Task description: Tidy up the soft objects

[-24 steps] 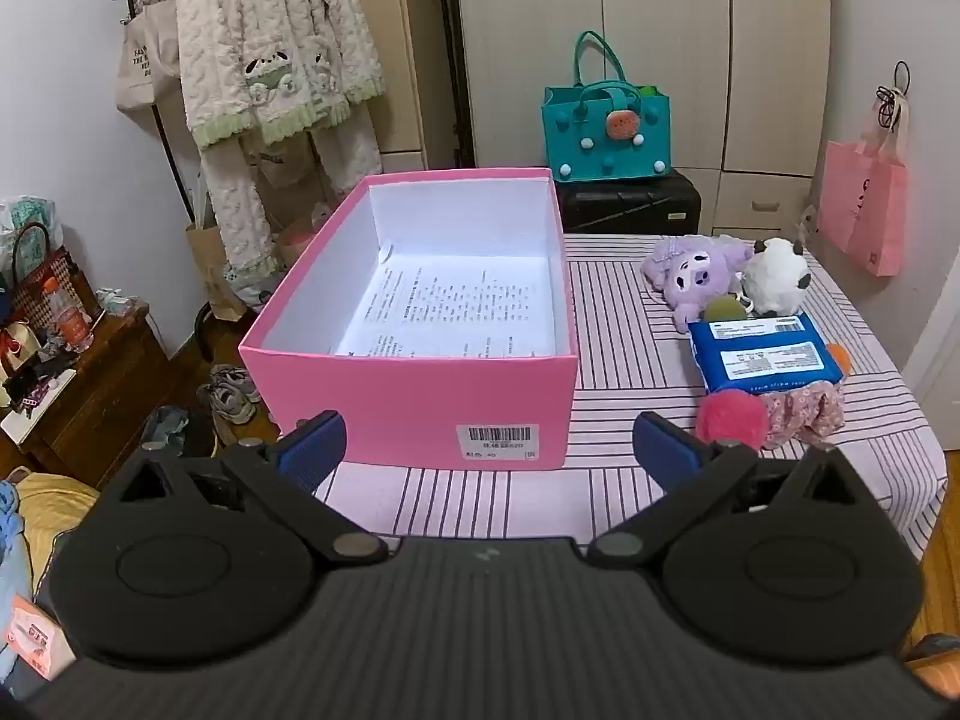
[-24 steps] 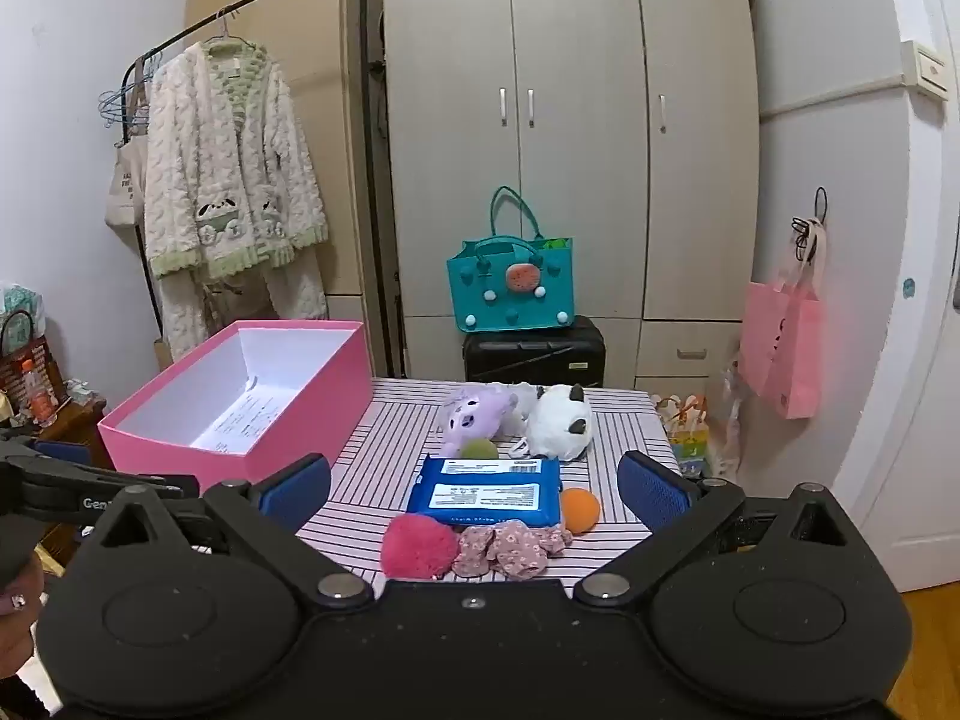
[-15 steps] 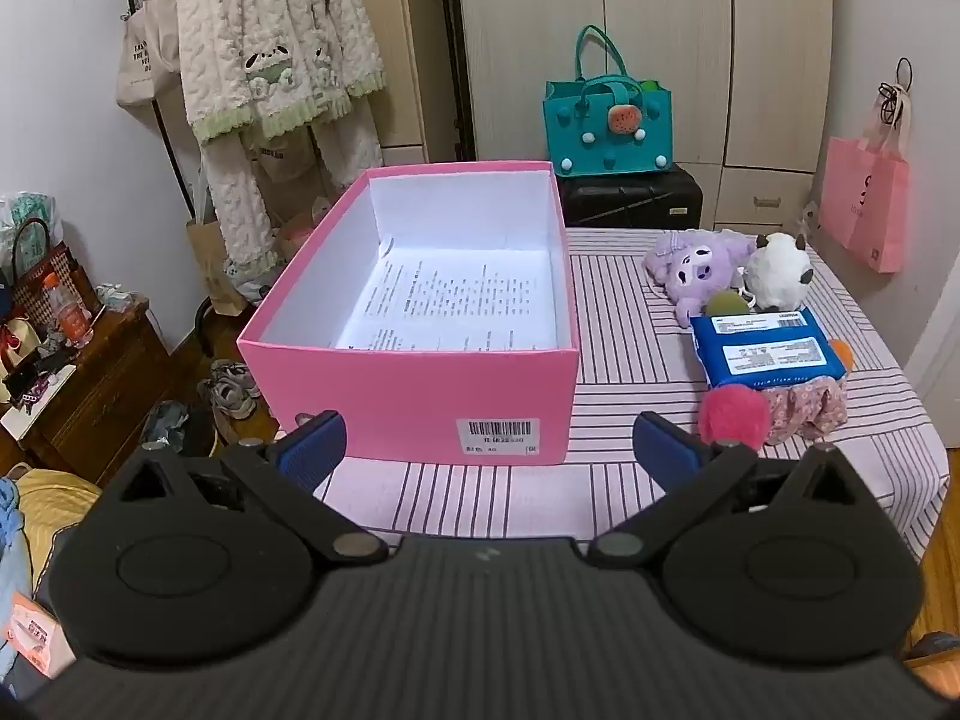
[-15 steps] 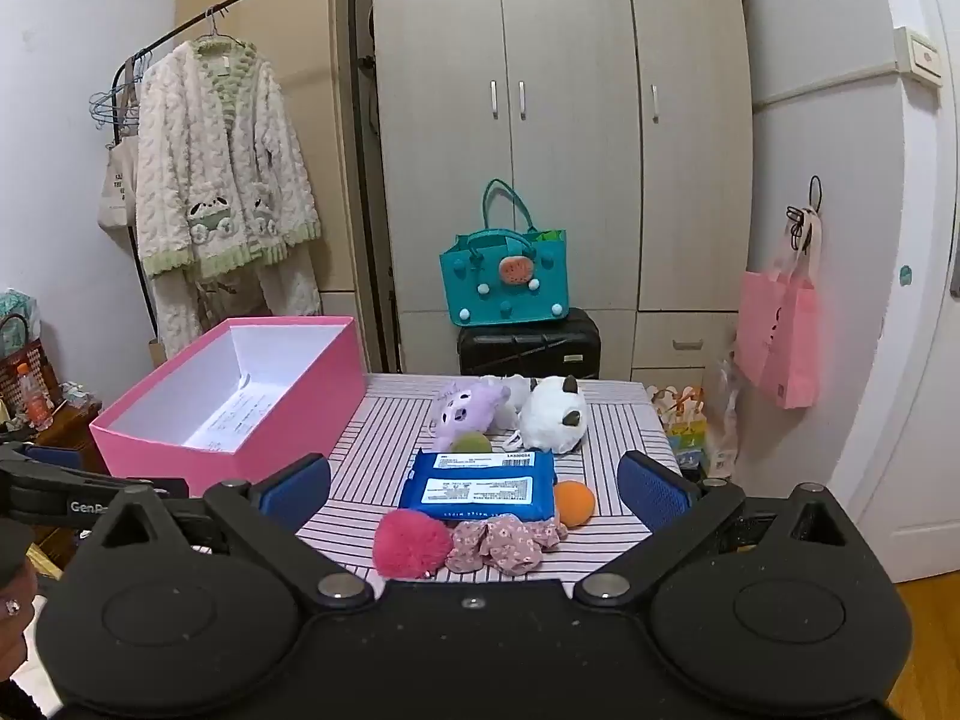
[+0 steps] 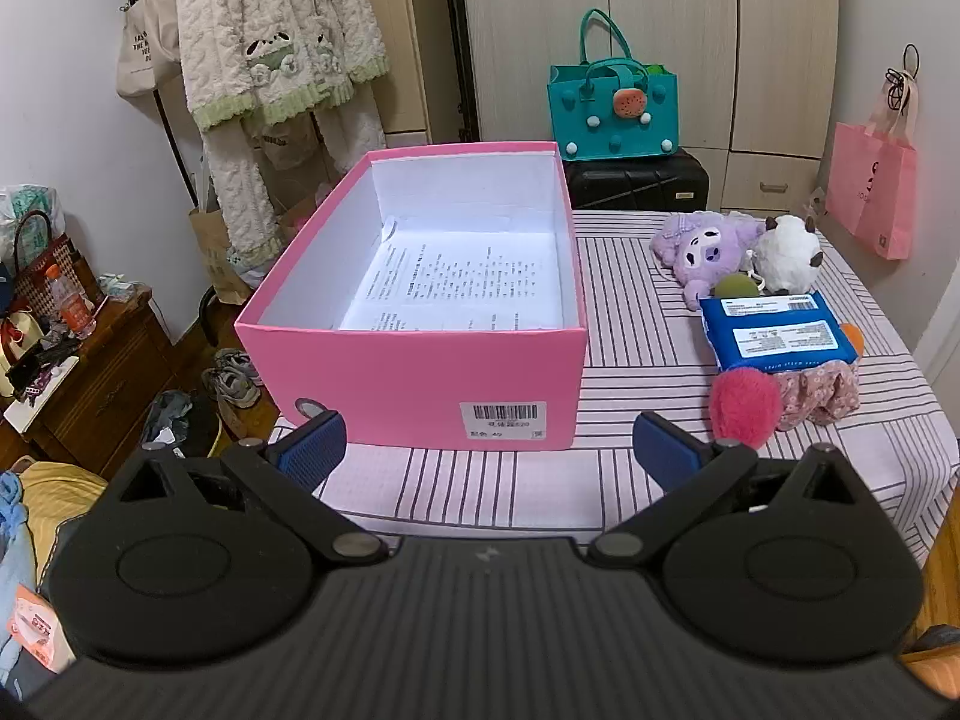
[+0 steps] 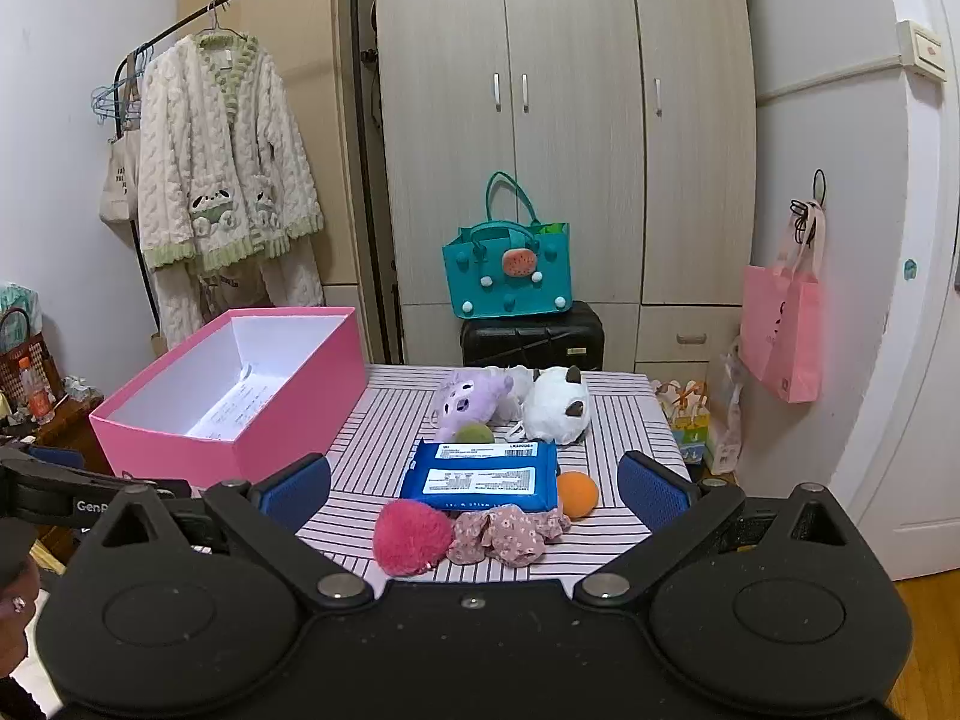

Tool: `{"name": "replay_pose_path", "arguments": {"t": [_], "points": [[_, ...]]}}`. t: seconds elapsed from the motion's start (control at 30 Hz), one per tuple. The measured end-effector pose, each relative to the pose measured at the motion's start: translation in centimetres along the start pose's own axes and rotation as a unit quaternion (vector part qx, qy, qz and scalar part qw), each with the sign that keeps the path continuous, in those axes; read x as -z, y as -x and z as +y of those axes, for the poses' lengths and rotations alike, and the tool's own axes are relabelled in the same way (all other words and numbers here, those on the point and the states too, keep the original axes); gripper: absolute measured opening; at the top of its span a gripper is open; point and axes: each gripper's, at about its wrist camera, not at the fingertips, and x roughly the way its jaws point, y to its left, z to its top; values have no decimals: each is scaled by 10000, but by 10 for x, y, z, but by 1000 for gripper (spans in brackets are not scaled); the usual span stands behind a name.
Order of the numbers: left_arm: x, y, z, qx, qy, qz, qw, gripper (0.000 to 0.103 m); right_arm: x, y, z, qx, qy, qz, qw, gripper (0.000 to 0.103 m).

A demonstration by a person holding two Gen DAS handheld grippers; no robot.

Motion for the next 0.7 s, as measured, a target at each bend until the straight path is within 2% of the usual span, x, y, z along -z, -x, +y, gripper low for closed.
{"name": "replay_pose_path", "arguments": {"t": [0.57,0.7], "points": [[-7,7,-2,11,-142,-124,9998,103,-7,-4,1,-236,37,7,9997,103],[-6,9,0,164,-110,-162,9997,103,-5,-1,-3,-257,-13,-24,9997,103]]}}
